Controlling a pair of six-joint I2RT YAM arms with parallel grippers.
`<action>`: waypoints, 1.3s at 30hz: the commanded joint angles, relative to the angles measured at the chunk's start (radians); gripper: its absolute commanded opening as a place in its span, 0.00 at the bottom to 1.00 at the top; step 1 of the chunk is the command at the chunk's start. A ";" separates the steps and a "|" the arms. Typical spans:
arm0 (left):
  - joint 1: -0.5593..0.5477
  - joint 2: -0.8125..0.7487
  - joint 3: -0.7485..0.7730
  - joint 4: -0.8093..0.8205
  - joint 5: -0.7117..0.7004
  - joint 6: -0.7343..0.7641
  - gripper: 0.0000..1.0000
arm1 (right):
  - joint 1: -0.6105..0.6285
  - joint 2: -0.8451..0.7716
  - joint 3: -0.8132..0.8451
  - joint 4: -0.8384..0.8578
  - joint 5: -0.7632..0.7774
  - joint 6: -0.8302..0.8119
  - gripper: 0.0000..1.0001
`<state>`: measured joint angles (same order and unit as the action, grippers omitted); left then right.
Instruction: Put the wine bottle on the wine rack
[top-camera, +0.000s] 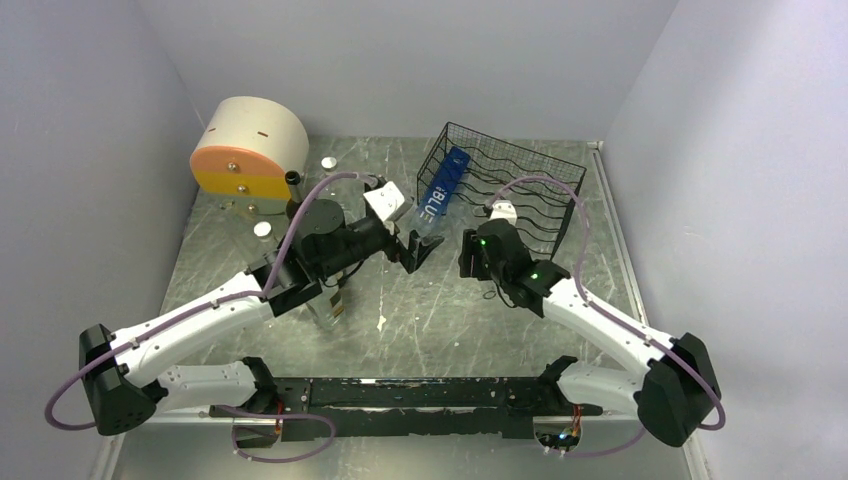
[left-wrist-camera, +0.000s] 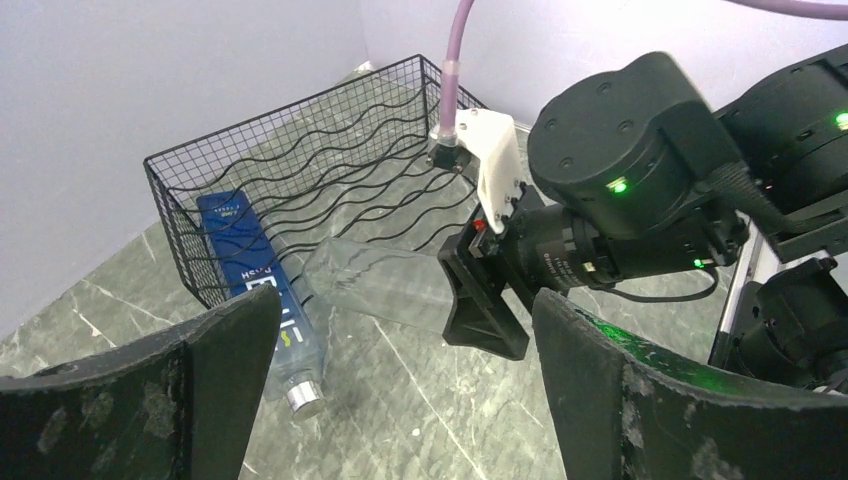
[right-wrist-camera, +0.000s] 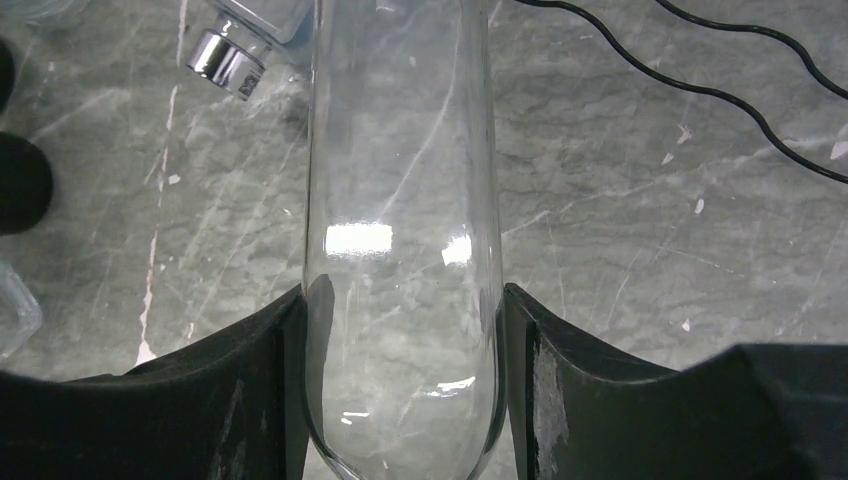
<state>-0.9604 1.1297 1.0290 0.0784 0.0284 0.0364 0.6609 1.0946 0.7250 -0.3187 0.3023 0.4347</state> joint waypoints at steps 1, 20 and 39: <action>-0.003 -0.037 -0.020 0.042 -0.030 -0.026 1.00 | -0.007 0.045 0.012 0.100 0.042 0.013 0.00; -0.003 -0.010 0.063 -0.065 -0.072 -0.073 0.99 | -0.024 0.175 -0.030 0.297 0.143 0.094 0.00; -0.002 0.019 0.149 -0.122 -0.088 -0.062 0.99 | -0.046 0.509 0.119 0.503 0.494 0.206 0.00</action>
<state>-0.9604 1.1393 1.1252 -0.0326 -0.0406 -0.0265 0.6212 1.5887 0.7753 0.0853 0.6563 0.5983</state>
